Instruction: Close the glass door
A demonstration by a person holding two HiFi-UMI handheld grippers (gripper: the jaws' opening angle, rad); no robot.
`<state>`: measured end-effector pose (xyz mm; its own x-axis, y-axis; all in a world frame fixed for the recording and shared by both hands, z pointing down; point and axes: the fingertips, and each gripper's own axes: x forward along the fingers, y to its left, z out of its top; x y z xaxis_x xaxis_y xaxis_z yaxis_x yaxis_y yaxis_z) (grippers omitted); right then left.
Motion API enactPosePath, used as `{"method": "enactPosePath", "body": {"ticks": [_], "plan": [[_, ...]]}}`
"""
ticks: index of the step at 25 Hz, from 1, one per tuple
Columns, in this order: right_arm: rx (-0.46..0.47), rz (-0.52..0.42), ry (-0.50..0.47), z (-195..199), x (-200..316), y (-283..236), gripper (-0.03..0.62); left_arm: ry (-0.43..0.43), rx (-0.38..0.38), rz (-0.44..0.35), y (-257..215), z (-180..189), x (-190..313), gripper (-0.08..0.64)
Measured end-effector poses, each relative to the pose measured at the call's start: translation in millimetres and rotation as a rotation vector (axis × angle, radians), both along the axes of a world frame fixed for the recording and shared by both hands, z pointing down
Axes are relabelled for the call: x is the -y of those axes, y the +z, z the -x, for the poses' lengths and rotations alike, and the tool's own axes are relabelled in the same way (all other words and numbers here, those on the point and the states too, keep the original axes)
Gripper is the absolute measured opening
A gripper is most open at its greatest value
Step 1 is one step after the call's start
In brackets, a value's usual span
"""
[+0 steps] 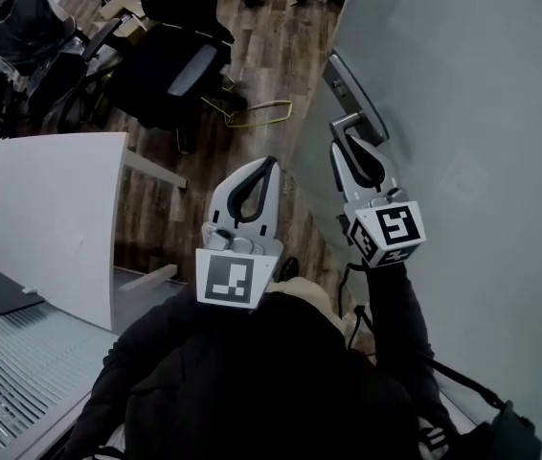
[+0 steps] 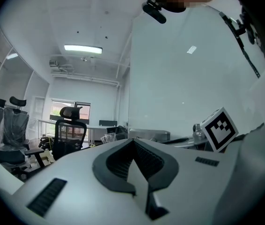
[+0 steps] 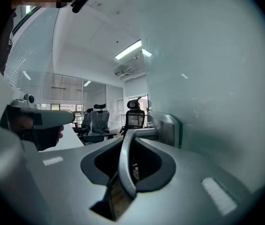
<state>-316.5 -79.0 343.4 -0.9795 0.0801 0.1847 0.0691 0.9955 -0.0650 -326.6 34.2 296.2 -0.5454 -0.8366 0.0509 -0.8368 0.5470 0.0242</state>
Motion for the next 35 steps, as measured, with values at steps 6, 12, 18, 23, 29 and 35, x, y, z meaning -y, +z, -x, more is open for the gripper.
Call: {"method": "enactPosePath", "body": {"ticks": [6,12,18,23,29,35], "plan": [[0.02,-0.012,-0.064,-10,-28,-4,0.069,-0.07,0.0,0.029,9,-28,-25,-0.003],[0.029,-0.007,-0.108,-17,-85,11,0.069,-0.147,-0.006,0.023,25,-51,-88,-0.003],[0.02,-0.002,-0.151,-24,-111,9,0.069,-0.182,-0.001,-0.006,14,-50,-119,-0.003],[0.011,0.001,-0.17,-29,-137,10,0.069,-0.168,-0.009,-0.024,15,-50,-144,-0.003],[0.011,0.007,-0.205,-30,-157,5,0.067,-0.173,-0.035,-0.031,13,-52,-152,-0.003],[0.026,-0.002,-0.261,-52,-209,2,0.067,-0.213,-0.03,-0.033,7,-83,-190,-0.003]]}}
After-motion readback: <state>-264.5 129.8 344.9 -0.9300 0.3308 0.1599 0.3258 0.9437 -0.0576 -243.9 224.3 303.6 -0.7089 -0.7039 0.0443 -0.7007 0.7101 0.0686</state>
